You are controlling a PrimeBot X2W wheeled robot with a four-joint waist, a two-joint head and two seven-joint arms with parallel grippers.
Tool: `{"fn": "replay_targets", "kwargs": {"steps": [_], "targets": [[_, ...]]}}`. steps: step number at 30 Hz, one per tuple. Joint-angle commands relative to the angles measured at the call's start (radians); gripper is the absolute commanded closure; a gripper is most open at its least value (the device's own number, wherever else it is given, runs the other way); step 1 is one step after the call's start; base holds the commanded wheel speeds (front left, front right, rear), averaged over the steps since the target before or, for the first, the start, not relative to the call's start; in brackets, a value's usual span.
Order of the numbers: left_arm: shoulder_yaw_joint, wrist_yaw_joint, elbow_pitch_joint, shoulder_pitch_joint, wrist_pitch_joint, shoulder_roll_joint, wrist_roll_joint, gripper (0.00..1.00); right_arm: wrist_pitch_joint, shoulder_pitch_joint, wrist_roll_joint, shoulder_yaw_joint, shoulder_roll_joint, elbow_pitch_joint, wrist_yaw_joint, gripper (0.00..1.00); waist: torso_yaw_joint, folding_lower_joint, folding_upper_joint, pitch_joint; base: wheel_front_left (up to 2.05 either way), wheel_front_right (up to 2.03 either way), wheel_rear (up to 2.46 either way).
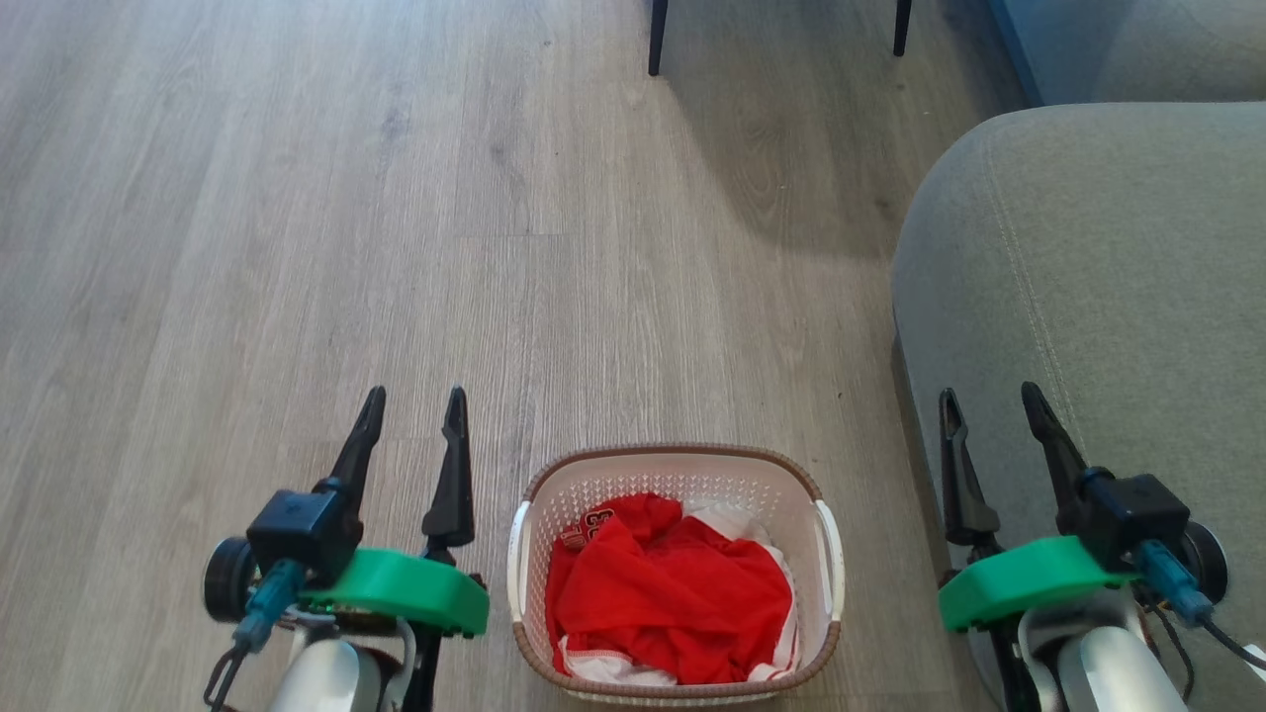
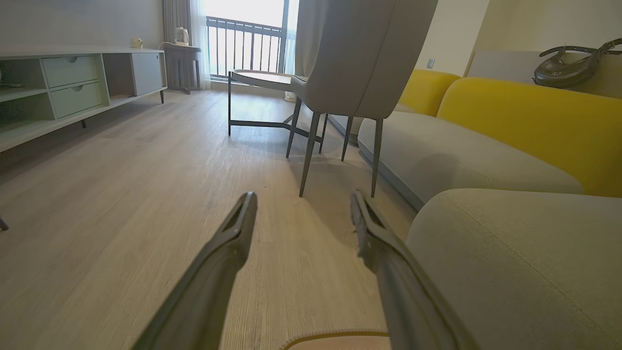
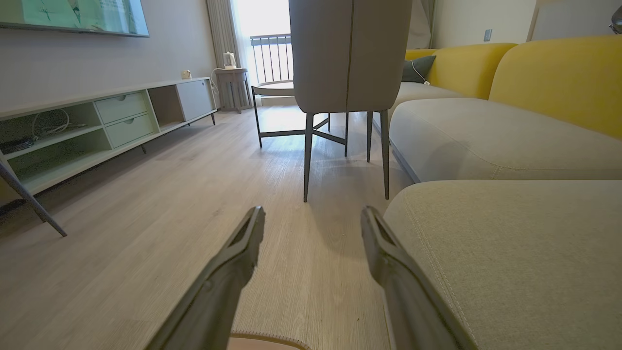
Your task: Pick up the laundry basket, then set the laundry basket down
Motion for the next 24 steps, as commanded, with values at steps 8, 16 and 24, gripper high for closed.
{"fn": "replay_targets", "kwargs": {"steps": [8,16,24], "targets": [[0.029,-0.004,-0.035,-0.032,-0.005,0.001,-0.009,0.00,-0.012,-0.032,0.000,0.019,0.000,-0.033,0.006,0.00,0.000,0.0000,0.0000,0.001,0.00,0.00,0.00],[0.030,-0.002,-0.030,-0.037,-0.005,0.001,-0.023,0.00,-0.012,-0.033,0.003,0.014,0.000,-0.026,0.006,0.00,0.002,0.0000,0.0000,0.007,0.00,0.00,0.00],[-0.003,0.000,0.046,0.015,0.000,0.000,-0.037,1.00,0.003,0.008,0.002,-0.004,0.001,0.049,0.000,1.00,0.000,0.0000,0.0000,0.012,0.00,0.00,0.00]]}}
